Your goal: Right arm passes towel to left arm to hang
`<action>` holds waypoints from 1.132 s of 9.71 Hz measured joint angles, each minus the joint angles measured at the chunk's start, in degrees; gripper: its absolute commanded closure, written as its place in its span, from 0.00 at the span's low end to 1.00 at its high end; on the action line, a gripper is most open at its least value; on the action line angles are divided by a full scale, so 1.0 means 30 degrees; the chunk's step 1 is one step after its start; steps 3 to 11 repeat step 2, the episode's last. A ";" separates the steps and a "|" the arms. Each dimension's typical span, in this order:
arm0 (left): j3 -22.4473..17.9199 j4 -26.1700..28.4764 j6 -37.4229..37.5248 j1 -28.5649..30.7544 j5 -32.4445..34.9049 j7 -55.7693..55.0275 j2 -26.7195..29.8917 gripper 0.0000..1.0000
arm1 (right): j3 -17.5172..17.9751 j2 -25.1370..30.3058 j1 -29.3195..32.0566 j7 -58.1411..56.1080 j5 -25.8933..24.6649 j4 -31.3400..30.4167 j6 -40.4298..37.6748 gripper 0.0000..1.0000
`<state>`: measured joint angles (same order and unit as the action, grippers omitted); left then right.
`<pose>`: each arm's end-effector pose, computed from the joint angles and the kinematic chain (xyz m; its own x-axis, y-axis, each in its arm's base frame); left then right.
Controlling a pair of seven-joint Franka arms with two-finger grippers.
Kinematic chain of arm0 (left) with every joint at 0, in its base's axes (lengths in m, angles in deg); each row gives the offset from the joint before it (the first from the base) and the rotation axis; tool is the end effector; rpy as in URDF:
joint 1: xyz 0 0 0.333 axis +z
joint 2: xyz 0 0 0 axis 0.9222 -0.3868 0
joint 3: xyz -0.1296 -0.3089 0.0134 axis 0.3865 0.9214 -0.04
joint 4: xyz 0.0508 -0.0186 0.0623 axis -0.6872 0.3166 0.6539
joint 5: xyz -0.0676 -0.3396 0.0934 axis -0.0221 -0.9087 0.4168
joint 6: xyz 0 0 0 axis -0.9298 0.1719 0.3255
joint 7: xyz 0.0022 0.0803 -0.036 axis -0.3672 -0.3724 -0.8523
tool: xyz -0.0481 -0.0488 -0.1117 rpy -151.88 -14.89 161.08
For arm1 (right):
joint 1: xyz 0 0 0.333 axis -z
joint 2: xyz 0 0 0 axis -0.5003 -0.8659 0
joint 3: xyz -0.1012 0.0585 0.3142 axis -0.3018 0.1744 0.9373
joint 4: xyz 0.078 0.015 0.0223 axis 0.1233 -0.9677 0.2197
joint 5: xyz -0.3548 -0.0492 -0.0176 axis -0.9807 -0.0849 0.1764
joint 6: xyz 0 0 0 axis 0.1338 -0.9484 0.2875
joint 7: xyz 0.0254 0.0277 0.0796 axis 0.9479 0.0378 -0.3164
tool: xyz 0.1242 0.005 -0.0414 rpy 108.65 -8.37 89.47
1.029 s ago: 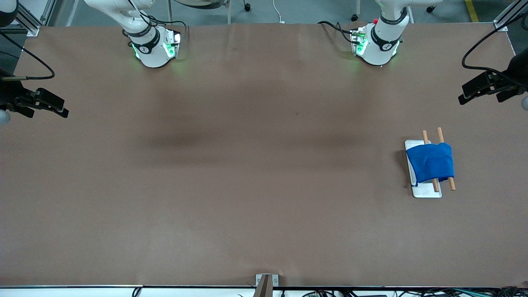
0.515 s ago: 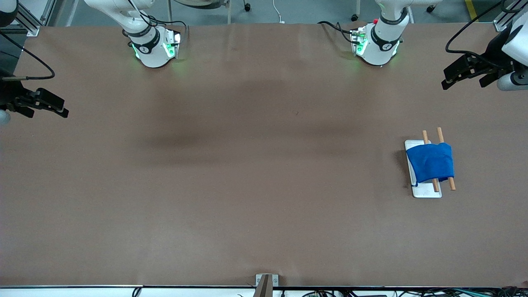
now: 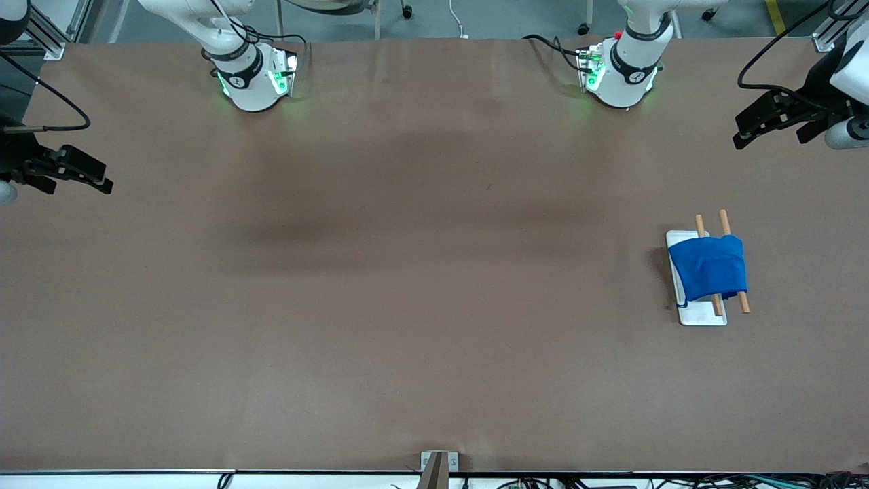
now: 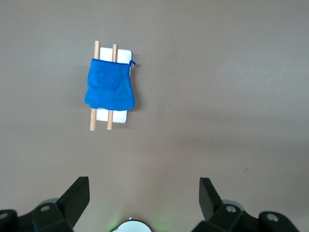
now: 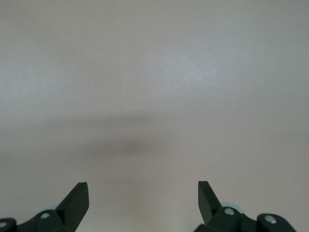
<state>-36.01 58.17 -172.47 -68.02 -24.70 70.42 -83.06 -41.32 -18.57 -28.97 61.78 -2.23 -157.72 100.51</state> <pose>0.4769 -0.0484 0.6602 0.9962 0.0862 -0.0143 0.0860 -0.9962 -0.0152 0.5100 -0.0255 0.6067 0.9996 -0.0278 -0.0091 -0.0281 -0.9990 -0.0339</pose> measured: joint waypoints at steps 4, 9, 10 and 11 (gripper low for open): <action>0.0170 0.0000 0.0010 -0.0013 0.0139 0.0006 -0.0056 0.00 | -0.0021 0.0000 0.0006 0.0000 0.0000 -0.0003 0.0000 0.00; 0.0170 0.0000 0.0010 -0.0013 0.0139 0.0006 -0.0056 0.00 | -0.0021 0.0000 0.0006 0.0000 0.0000 -0.0003 0.0000 0.00; 0.0170 0.0000 0.0010 -0.0013 0.0139 0.0006 -0.0056 0.00 | -0.0021 0.0000 0.0006 0.0000 0.0000 -0.0003 0.0000 0.00; 0.0170 0.0000 0.0010 -0.0013 0.0139 0.0006 -0.0056 0.00 | -0.0021 0.0000 0.0006 0.0000 0.0000 -0.0003 0.0000 0.00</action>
